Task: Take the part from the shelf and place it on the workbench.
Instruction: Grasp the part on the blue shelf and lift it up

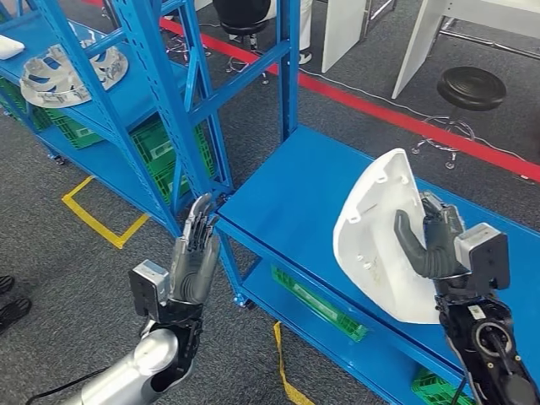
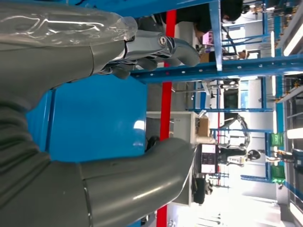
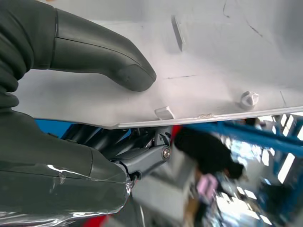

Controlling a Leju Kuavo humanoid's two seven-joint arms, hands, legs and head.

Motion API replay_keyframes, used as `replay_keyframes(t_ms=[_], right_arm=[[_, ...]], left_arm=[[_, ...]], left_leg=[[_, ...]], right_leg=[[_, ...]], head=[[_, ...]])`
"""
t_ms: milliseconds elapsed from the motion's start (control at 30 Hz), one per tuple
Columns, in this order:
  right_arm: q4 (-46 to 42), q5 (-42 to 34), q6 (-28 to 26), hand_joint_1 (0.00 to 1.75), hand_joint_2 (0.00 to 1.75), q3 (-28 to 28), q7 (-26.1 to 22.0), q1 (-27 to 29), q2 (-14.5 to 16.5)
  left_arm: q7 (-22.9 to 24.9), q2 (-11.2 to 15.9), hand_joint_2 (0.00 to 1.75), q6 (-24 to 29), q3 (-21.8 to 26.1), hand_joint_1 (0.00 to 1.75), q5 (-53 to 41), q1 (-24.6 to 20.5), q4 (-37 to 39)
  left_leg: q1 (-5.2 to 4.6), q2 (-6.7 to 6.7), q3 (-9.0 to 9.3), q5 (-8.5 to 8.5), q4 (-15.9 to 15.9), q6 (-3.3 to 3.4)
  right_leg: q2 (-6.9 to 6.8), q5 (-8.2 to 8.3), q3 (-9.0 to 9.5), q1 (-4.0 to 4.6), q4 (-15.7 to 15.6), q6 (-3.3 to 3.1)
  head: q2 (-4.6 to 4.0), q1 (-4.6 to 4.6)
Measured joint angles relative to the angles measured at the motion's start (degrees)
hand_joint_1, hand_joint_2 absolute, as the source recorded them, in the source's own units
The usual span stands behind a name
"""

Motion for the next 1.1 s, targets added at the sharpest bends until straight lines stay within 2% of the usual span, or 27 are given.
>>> replay_keyframes(t_ms=[67, 200, 367, 1000, 1100], right_arm=[[-4.07, 5.39, -3.23, 1.75, 1.75, -0.56, -0.19, 1.38, -0.19], [-10.81, 15.5, -8.55, 1.75, 1.75, -0.82, -1.27, 3.88, -0.51], [-15.31, 23.63, -13.38, 1.75, 1.75, -0.33, -1.36, 5.9, -0.52], [-20.48, 24.17, -13.82, 1.75, 1.75, 0.52, -1.08, 7.2, -0.52], [-20.79, 24.19, -13.84, 1.75, 1.75, 0.55, -1.07, 7.21, -0.52]], left_arm=[[0.1, -0.08, 1.75, 0.51, 0.0, 0.0, -1.16, -0.13, 0.0], [0.17, -0.33, 0.0, 1.55, 0.0, 0.0, -2.13, -0.43, 0.0], [-0.31, -0.58, 0.0, 1.66, 0.0, 0.0, -2.12, -0.43, 0.0], [-0.64, -0.93, 0.0, 1.66, 0.0, 0.0, -2.1, -0.43, 0.0], [-0.65, -0.97, 1.31, 1.66, 0.0, 0.0, -2.11, -0.43, 0.0]], left_leg=[[0.0, 0.03, 0.0, -0.02, 0.0, -0.01], [0.01, 0.06, 0.0, -0.04, -0.01, -0.03], [0.01, 0.05, 0.0, -0.04, -0.02, -0.03], [0.01, 0.06, 0.0, -0.04, -0.02, -0.03], [0.01, 0.06, 0.0, -0.04, -0.02, -0.03]], right_leg=[[0.06, 0.0, -0.01, 0.0, 0.0, 0.0], [0.1, -0.01, -0.02, 0.01, 0.0, 0.0], [0.09, -0.01, -0.01, 0.02, 0.01, 0.0], [0.07, -0.01, 0.0, 0.01, 0.0, 0.0], [0.07, -0.01, 0.0, 0.01, 0.0, 0.0]], head=[[0.0, -0.01], [0.0, -0.01], [0.0, 0.0], [0.0, 0.0], [0.0, 0.0]])
